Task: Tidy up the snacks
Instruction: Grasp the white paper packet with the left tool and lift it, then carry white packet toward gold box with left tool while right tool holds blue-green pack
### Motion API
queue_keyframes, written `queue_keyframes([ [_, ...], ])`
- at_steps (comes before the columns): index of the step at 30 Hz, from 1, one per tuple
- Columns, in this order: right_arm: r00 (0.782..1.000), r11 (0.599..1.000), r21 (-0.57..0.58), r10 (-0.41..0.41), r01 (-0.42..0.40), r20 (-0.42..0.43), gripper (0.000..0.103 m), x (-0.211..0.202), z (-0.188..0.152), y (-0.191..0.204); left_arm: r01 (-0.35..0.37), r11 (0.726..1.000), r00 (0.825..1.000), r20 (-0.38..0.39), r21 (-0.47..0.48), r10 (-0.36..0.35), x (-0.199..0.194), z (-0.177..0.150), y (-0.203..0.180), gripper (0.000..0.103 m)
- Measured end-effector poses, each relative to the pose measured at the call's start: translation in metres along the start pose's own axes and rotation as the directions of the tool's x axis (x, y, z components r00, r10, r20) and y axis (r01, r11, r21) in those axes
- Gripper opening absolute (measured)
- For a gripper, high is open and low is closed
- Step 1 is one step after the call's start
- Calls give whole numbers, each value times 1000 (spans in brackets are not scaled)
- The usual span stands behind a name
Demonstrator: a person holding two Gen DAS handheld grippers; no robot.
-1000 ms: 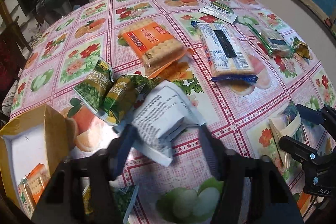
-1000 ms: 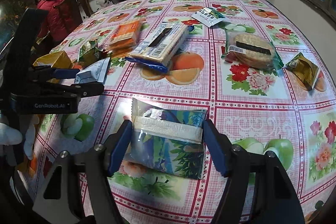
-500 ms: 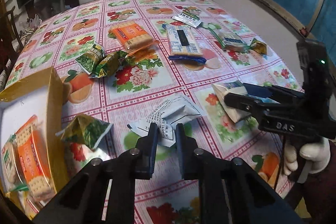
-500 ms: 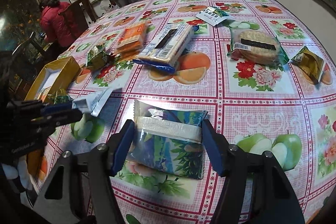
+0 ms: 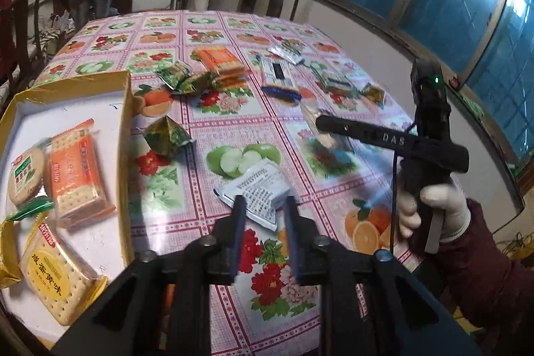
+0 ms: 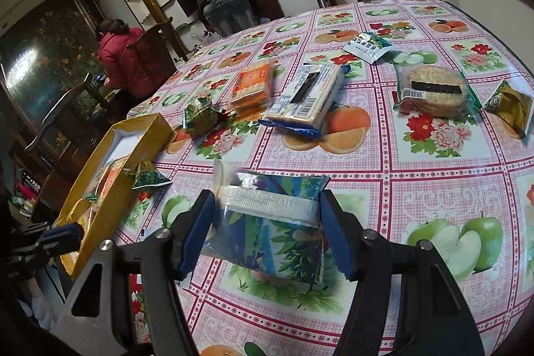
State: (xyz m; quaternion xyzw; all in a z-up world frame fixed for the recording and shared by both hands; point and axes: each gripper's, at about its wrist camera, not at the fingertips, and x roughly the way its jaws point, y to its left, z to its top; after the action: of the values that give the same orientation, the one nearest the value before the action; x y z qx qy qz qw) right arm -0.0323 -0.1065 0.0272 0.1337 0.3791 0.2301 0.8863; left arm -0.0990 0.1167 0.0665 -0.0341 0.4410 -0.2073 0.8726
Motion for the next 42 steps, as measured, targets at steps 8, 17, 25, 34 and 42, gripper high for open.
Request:
queue_keyframes([
  [8, 1000, 1000, 13, -7, 7, -13, 65, 4, -3, -3, -81, 965, 991, -88, 251, 106, 74, 12, -32, 74],
  [17, 999, 999, 50, 17, -16, -32, 65, 7, -3, -11, -75, 975, 993, -75, 209, 93, 77, 15, -24, 31],
  [25, 1000, 998, 52, 21, -20, -13, 65, 3, -3, -10, 61, 997, 998, -3, 50, -61, 33, 4, -2, 9],
  [34, 999, 999, 45, 28, -26, -33, 65, 7, -5, -8, 35, 960, 994, -107, 279, -5, 51, 3, -15, 82],
  [42, 999, 998, 59, 36, -34, -34, 65, 6, -4, -11, 28, 923, 983, -179, 384, 44, 88, -1, -34, 87],
])
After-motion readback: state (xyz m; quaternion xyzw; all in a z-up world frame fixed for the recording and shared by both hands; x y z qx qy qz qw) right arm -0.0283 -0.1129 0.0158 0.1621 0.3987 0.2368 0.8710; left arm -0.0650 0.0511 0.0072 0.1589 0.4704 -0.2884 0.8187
